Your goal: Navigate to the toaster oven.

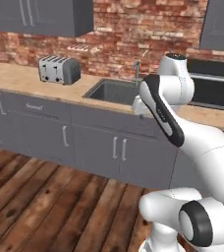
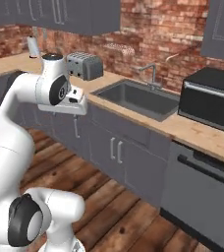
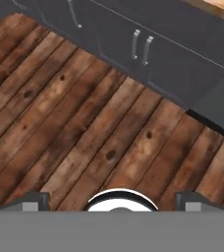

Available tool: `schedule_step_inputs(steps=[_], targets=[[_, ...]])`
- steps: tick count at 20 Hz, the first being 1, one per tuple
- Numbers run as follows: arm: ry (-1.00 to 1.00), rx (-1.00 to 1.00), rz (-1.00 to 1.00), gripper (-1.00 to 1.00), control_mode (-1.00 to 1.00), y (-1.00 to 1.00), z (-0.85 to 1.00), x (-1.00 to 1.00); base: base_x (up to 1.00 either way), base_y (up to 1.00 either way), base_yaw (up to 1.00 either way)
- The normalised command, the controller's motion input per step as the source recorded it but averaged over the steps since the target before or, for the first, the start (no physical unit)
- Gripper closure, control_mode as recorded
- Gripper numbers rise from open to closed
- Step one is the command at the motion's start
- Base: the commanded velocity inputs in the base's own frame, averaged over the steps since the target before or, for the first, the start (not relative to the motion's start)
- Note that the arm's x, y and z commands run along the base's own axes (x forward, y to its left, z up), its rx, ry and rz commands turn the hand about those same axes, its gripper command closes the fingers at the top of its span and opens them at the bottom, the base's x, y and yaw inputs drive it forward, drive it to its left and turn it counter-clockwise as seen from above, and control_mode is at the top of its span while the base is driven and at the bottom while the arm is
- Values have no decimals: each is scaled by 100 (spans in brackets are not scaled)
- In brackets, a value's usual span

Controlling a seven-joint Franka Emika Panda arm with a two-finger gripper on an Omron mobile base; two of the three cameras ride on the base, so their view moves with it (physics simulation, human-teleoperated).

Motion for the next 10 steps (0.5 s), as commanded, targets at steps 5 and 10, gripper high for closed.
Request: schedule_step_inputs(steps=[5, 10], targets=[[0, 0, 0, -100, 100, 0, 0, 0, 23, 14, -83], [0, 0, 0, -100, 100, 0, 0, 0, 21, 11, -85]])
